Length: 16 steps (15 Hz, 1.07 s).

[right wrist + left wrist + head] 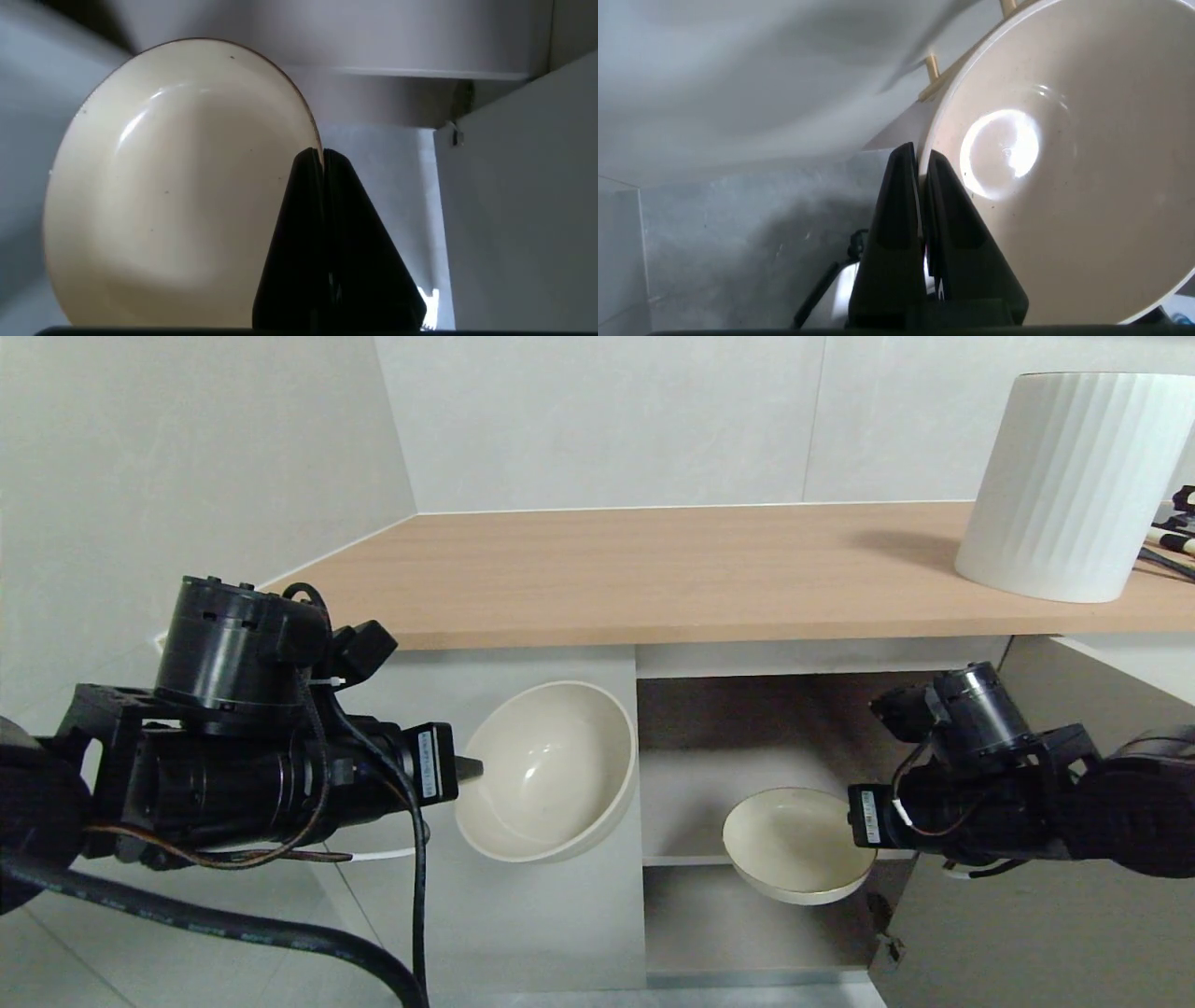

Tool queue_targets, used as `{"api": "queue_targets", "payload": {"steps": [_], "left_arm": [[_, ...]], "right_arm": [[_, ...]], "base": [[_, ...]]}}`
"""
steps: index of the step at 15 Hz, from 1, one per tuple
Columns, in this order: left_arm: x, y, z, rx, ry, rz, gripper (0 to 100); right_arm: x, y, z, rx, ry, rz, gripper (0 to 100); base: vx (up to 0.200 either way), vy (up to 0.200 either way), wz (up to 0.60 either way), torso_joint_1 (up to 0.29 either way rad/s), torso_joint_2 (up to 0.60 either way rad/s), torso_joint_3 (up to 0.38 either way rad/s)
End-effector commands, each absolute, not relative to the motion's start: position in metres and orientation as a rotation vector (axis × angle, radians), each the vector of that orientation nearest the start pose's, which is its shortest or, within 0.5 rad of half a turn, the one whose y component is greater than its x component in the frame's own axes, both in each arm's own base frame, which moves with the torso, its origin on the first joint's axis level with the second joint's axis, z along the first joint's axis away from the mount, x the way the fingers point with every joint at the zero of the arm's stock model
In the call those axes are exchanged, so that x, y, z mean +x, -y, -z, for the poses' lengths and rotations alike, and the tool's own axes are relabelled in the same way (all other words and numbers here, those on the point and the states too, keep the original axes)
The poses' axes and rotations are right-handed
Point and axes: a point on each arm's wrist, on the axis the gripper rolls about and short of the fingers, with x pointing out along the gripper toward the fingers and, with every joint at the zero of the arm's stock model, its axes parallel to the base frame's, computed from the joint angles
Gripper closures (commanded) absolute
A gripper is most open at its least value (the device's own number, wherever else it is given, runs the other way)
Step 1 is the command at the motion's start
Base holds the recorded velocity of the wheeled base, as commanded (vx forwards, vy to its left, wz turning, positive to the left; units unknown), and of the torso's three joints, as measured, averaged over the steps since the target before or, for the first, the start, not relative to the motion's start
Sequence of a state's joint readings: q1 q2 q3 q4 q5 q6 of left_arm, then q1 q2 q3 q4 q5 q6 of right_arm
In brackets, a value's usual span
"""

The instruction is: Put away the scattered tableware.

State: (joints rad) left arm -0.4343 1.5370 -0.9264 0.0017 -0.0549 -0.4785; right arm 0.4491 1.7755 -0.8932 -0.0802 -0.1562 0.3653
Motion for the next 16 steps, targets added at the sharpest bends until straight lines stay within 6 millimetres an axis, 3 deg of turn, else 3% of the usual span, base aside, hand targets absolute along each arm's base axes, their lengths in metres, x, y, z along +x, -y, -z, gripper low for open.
{"api": "queue_targets", "payload": {"steps": [1, 6, 10, 16], "left_arm": [[0.236, 0.111, -0.202, -0.338, -0.707, 0.317, 100], [0.236, 0.111, -0.202, -0.338, -0.708, 0.317, 100], [0.237, 0.111, -0.199, -0.335, -0.717, 0.314, 100], [0.237, 0.111, -0.199, -0.335, -0.718, 0.314, 100]], "right_arm": [[0.308, -0.128, -0.073, 0.096, -0.883, -0.066, 100], [0.35, -0.116, -0.009, 0.179, -0.795, 0.04, 100], [0.368, -0.119, 0.024, 0.17, -0.725, 0.088, 100], [0.39, -0.125, 0.028, 0.178, -0.665, 0.121, 100]], "base": [[0.0, 0.0, 0.0, 0.0, 0.0, 0.0], [0.0, 0.0, 0.0, 0.0, 0.0, 0.0], [0.0, 0.0, 0.0, 0.0, 0.0, 0.0], [0.0, 0.0, 0.0, 0.0, 0.0, 0.0]]}}
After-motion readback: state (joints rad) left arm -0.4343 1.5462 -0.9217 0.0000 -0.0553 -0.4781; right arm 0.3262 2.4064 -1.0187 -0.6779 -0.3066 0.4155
